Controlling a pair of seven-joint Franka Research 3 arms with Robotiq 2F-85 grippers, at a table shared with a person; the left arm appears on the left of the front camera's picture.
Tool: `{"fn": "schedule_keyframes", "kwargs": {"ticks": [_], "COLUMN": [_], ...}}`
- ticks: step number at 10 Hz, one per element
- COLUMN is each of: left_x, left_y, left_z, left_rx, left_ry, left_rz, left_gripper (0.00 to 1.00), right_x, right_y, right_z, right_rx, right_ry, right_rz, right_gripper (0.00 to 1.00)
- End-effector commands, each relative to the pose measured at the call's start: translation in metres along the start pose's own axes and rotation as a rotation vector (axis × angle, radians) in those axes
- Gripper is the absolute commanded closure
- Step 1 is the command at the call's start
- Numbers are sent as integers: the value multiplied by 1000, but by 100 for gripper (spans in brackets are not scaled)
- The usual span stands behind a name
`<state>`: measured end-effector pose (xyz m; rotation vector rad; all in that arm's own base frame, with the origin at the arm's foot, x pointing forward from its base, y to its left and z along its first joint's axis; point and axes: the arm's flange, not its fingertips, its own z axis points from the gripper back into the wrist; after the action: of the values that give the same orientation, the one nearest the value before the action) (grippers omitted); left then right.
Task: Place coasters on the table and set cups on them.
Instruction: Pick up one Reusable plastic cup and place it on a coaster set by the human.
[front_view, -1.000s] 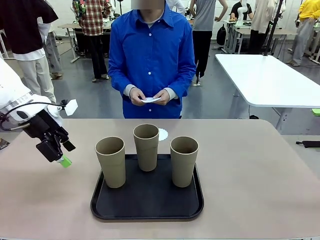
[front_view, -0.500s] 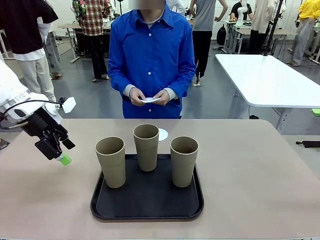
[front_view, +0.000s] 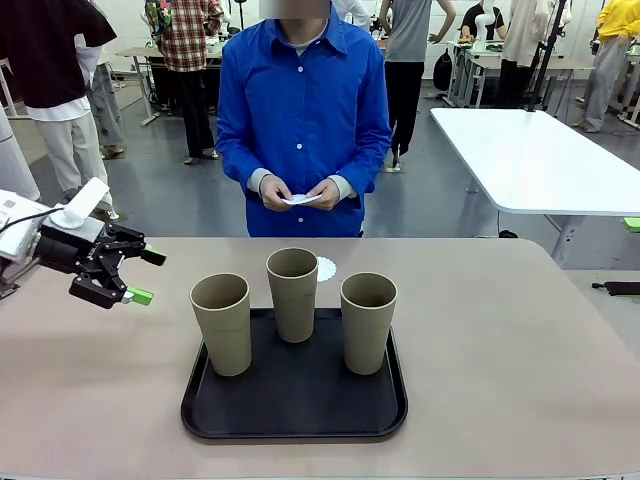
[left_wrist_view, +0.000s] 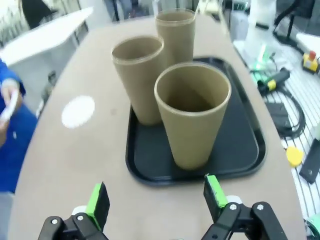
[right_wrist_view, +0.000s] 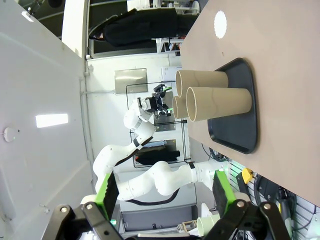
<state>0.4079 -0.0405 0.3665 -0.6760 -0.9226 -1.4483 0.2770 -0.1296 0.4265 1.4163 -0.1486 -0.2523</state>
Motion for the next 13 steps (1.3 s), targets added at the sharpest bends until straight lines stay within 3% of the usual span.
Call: {"fn": "schedule_keyframes", "kwargs": {"ticks": [1, 3, 7, 8, 13], "left_x": [-37, -55, -71, -69, -69], "left_y": [10, 5, 0, -5, -5], "left_z": [-13, -25, -45, -41, -41], "left_rx": [-93, -120, -210, -173, -173], "left_ry": [-166, -210, -297, -225, -225], "left_rz": [70, 141, 160, 177, 177], "left_gripper": [0, 0, 0, 0, 0], "right_x": [0, 0, 0, 0, 0], "right_y": [1, 1, 1, 1, 1], "right_z": [0, 0, 0, 0, 0], "right_rx": [6, 6, 6, 6, 6], "right_ry": [-3, -3, -3, -3, -3], "right_rz": [3, 3, 3, 3, 3], "right_gripper": [0, 0, 0, 0, 0]}}
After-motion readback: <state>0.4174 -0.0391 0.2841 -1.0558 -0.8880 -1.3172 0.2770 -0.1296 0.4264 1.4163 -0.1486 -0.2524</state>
